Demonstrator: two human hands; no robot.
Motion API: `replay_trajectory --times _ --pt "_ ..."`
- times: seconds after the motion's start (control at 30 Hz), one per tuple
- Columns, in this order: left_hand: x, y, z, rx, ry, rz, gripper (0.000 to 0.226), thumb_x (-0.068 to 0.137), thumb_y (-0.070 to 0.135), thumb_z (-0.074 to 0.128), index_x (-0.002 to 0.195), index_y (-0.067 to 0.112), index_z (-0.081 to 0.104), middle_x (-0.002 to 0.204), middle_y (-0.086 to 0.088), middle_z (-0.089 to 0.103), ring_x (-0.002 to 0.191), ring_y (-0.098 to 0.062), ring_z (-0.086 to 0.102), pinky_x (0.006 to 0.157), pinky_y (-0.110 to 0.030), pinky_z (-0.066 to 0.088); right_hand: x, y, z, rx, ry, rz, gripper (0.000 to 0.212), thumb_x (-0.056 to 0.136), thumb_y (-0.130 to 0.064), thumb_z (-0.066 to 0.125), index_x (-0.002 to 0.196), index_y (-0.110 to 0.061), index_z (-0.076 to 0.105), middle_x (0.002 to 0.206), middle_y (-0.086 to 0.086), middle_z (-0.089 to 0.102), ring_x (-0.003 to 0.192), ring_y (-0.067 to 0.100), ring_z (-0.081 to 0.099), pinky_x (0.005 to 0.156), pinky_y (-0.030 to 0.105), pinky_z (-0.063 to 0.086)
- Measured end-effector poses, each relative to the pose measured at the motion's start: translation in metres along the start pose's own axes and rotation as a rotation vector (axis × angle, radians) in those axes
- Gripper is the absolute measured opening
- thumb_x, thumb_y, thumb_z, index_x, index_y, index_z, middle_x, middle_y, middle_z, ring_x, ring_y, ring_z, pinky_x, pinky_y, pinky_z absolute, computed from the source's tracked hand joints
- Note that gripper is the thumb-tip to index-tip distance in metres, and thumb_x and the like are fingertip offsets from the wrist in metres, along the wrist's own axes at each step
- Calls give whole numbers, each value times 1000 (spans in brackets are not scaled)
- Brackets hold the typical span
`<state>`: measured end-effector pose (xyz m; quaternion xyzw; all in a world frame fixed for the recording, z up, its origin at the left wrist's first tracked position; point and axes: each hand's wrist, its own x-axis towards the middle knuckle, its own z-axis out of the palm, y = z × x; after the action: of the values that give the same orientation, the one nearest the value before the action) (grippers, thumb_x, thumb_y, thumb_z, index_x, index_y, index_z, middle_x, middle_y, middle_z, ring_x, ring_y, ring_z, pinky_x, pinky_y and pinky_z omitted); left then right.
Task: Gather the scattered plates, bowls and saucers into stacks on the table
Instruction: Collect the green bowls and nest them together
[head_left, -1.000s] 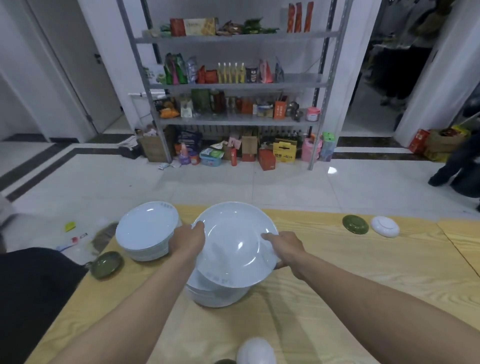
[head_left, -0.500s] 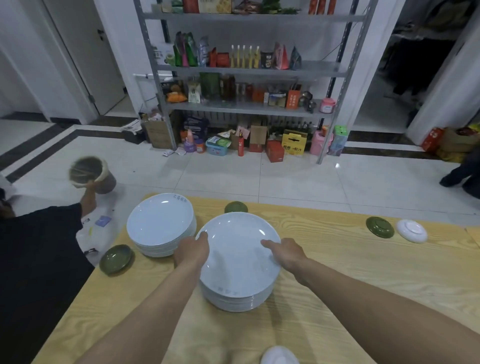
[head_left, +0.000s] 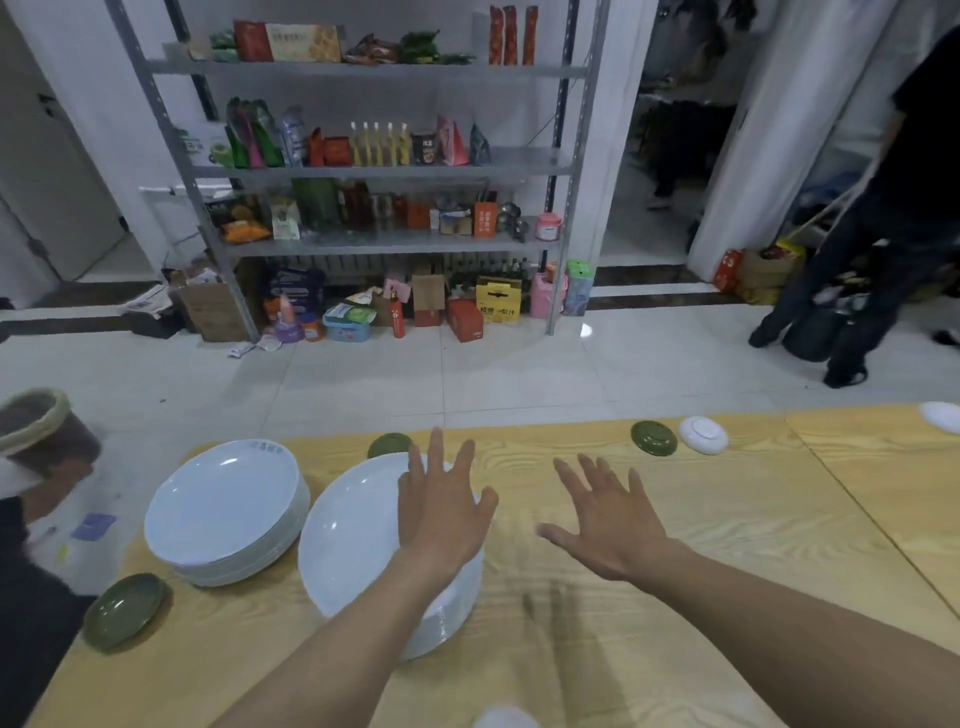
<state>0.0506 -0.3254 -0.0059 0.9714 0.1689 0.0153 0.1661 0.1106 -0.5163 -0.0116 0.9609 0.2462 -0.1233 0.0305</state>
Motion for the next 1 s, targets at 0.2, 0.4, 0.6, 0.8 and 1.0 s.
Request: replay_trajectory --times 0.2,0.4,0.6,0.8,1.0 --pt "-20 146 15 76 -45 348 66 97 54 36 155 34 10 163 -1 -15 150 -31 -7 120 -46 14 -86 118 -19 -2 54 284 100 77 -86 14 156 -29 -8 164 10 -4 151 28 0 118 58 8" --pt "-67 293 49 49 -82 558 67 95 55 39 154 35 14 163 -3 -10 150 -31 -2 118 -46 18 -185 246 -14 32 91 487 93 86 -80 24 156 -29 -10 164 10 -6 151 30 -1 117 58 11" --pt "-112 433 88 61 -108 678 68 95 55 39 154 34 12 164 -4 -9 150 -32 -3 119 -47 17 -264 369 -2 82 128 604 94 86 -80 24 155 -28 -12 164 11 -6 151 30 -2 117 58 9" --pt "-142 542 122 88 -149 752 69 96 56 38 155 33 9 163 -4 -10 150 -31 -3 119 -46 19 -311 461 18 127 121 678 94 87 -79 24 156 -25 -11 164 10 -7 151 30 -2 118 57 10" --pt "-140 629 163 58 -216 818 70 96 54 42 155 34 11 164 -5 -8 150 -29 2 117 -45 22 -325 535 40 202 130 763 93 88 -77 26 156 -24 -9 164 10 -7 151 29 -1 118 56 10"
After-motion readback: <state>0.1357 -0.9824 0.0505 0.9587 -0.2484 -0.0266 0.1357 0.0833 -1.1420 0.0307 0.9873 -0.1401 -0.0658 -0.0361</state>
